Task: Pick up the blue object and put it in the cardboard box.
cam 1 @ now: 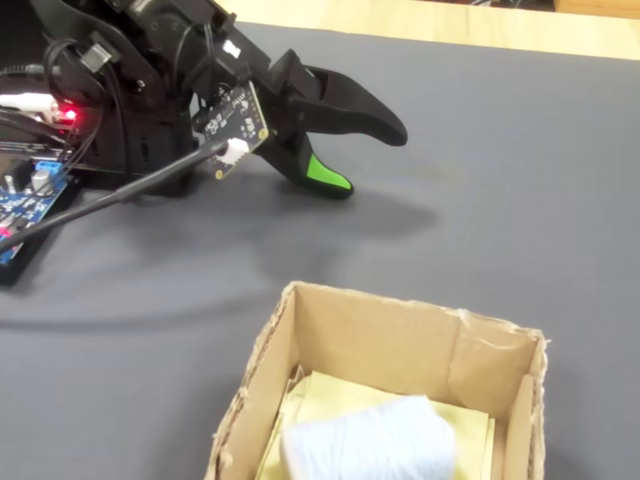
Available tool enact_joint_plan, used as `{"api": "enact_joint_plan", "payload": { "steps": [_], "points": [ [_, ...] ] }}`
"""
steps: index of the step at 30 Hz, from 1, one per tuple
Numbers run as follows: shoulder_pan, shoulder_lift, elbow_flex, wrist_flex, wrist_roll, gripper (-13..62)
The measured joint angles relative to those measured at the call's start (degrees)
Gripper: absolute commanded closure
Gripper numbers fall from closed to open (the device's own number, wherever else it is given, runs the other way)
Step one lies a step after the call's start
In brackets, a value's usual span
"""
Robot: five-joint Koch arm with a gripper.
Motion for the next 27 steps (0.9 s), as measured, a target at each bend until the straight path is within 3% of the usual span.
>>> {"api": "enact_joint_plan", "payload": {
  "steps": [27],
  "points": [
    [2.5,0.0,0.1,1.4,0.4,15.4]
  ]
}}
